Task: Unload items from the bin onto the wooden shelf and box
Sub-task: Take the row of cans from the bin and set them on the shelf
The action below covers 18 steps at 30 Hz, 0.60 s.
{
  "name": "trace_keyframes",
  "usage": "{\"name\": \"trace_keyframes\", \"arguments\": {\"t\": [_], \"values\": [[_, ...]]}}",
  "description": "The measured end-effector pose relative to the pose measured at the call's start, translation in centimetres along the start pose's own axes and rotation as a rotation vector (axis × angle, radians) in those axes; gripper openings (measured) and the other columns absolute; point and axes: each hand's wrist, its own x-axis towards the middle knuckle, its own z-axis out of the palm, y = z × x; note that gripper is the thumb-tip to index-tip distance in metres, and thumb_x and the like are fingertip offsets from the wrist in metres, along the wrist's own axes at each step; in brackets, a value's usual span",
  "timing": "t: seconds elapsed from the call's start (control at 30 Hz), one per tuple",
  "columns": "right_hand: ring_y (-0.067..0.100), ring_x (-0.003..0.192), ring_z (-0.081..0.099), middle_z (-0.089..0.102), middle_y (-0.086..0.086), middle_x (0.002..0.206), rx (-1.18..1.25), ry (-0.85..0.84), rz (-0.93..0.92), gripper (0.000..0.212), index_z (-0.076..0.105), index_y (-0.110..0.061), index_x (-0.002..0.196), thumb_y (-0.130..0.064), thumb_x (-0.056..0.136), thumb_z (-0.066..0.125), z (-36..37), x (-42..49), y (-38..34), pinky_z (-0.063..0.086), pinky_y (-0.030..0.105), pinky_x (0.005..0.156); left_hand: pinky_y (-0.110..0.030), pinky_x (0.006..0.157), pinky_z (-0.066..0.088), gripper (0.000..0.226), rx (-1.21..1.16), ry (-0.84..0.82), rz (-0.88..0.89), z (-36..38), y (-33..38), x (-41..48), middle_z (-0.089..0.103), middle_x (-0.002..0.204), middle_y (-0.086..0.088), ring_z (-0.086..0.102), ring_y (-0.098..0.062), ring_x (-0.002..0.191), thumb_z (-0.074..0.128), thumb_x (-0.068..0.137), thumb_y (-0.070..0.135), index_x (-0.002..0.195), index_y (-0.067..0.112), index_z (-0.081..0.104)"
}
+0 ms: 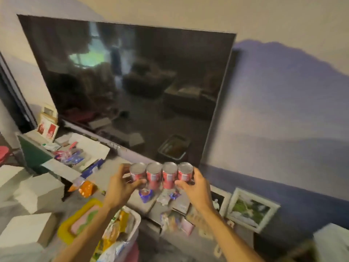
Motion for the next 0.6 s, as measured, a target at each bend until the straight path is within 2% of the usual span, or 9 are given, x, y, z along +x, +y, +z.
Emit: {"name": "trace_keyframes", "arguments": {"t": [0.07, 0.1, 0.23, 0.3, 0.4, 0.43, 0.53, 0.6], "values": [[-0.005, 0.103, 0.07, 0.076, -0.022, 0.113, -0.022, 0.1, 0.019, 0.061, 0.065, -0.034, 0.134, -0.038, 0.079, 0.092, -5.7, -2.0, 1.7, 0.06, 0.024, 0.087, -0.02, 0.079, 0.058, 0.063, -0.024, -0.073, 0.057, 5.0, 3.0, -0.7, 0.068, 0.108, 0.034, 0.067, 0.009, 0.102, 0.096, 0.07, 0.038, 0.119, 0.037, 0.056], [-0.004, 0.103, 0.07, 0.076, -0.021, 0.113, -0.032, 0.144, 0.029, 0.061, 0.064, -0.034, 0.135, -0.039, 0.08, 0.092, -8.7, -3.0, 2.6, 0.06, 0.024, 0.087, -0.018, 0.079, 0.056, 0.064, -0.036, -0.114, 0.087, 7.7, 4.5, -1.3, 0.068, 0.107, 0.034, 0.065, 0.013, 0.101, 0.095, 0.069, 0.041, 0.12, 0.035, 0.057], [-0.004, 0.103, 0.071, 0.077, -0.021, 0.11, -0.051, 0.307, 0.076, 0.061, 0.065, -0.029, 0.135, -0.034, 0.081, 0.092, -20.7, -8.6, 6.4, 0.061, 0.026, 0.088, -0.025, 0.078, 0.061, 0.064, -0.081, -0.281, 0.128, 18.6, 10.0, -5.2, 0.069, 0.109, 0.025, 0.072, -0.004, 0.097, 0.096, 0.072, 0.039, 0.119, 0.034, 0.053], [-0.005, 0.104, 0.071, 0.076, -0.024, 0.111, -0.052, 0.382, 0.117, 0.06, 0.065, -0.027, 0.137, -0.031, 0.082, 0.091, -26.4, -11.9, 8.4, 0.061, 0.024, 0.087, -0.025, 0.075, 0.063, 0.063, -0.1, -0.356, 0.167, 23.9, 12.9, -8.2, 0.072, 0.106, 0.024, 0.073, -0.001, 0.095, 0.098, 0.072, 0.036, 0.118, 0.035, 0.054], [-0.015, 0.099, 0.068, 0.071, -0.04, 0.104, -0.061, 0.476, 0.185, 0.058, 0.064, -0.031, 0.136, -0.032, 0.084, 0.09, -34.4, -17.4, 11.7, 0.057, 0.011, 0.074, -0.02, 0.07, 0.06, 0.06, -0.128, -0.444, 0.222, 31.6, 17.0, -13.6, 0.072, 0.109, 0.021, 0.072, 0.003, 0.096, 0.096, 0.075, 0.034, 0.119, 0.035, 0.055], [-0.015, 0.099, 0.068, 0.071, -0.04, 0.105, -0.07, 0.5, 0.195, 0.058, 0.064, -0.031, 0.136, -0.033, 0.084, 0.09, -36.2, -18.6, 12.4, 0.059, 0.013, 0.076, -0.021, 0.071, 0.061, 0.06, -0.15, -0.458, 0.233, 33.4, 17.9, -15.1, 0.072, 0.11, 0.023, 0.072, 0.001, 0.097, 0.096, 0.075, 0.034, 0.119, 0.035, 0.055], [-0.002, 0.108, 0.071, 0.074, -0.027, 0.113, -0.104, 0.584, 0.242, 0.059, 0.065, -0.031, 0.134, -0.035, 0.081, 0.091, -44.2, -24.0, 16.2, 0.06, 0.03, 0.096, -0.028, 0.073, 0.064, 0.058, -0.197, -0.539, 0.272, 41.1, 21.0, -21.6, 0.071, 0.109, 0.026, 0.075, -0.004, 0.096, 0.096, 0.075, 0.031, 0.117, 0.032, 0.056], [-0.002, 0.107, 0.07, 0.074, -0.028, 0.111, -0.119, 0.606, 0.291, 0.058, 0.065, -0.035, 0.131, -0.04, 0.079, 0.091, -49.3, -27.8, 18.7, 0.06, 0.033, 0.099, -0.035, 0.074, 0.066, 0.057, -0.233, -0.609, 0.275, 45.9, 22.7, -25.8, 0.074, 0.109, 0.02, 0.077, -0.011, 0.094, 0.096, 0.075, 0.028, 0.116, 0.029, 0.057]]}}
